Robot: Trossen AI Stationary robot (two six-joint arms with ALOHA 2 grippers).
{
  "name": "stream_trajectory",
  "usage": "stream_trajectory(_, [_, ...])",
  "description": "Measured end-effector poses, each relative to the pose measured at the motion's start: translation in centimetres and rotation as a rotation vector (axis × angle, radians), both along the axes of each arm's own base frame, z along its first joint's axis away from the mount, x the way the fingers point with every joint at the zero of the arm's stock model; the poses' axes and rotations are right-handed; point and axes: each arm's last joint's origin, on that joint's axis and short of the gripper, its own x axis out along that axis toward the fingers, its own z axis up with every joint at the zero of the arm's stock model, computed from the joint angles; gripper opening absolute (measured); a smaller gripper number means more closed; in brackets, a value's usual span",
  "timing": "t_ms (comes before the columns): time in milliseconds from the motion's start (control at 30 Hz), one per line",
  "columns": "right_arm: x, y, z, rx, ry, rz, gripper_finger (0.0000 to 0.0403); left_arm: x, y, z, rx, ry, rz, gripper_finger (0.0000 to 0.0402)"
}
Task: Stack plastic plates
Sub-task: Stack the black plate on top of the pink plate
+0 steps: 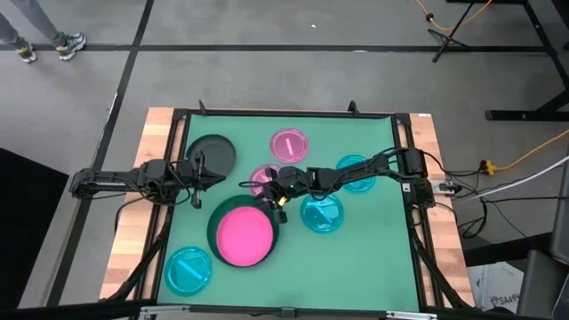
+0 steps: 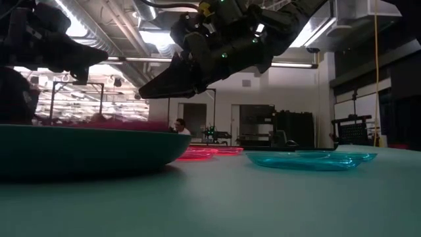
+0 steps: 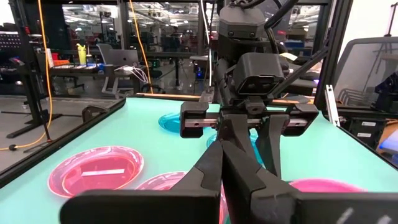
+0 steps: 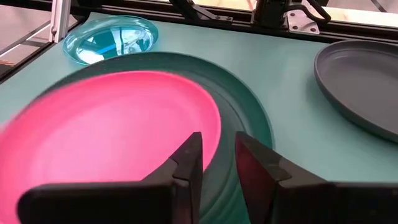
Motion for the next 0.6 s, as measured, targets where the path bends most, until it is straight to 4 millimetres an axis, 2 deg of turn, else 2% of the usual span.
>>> stream_trajectory(333, [-0.1, 0.0, 0.3, -0.028, -0.012, 0.043, 0.0083, 0.0, 0.0, 0.0, 0.0, 0.0, 0.0, 0.0])
stream_trajectory(600, [-1.4, 0.1, 3.8, -0.104, -0.052, 0.117, 0.0083, 0.0, 0.0, 0.0, 0.0, 0.0, 0.0, 0.0])
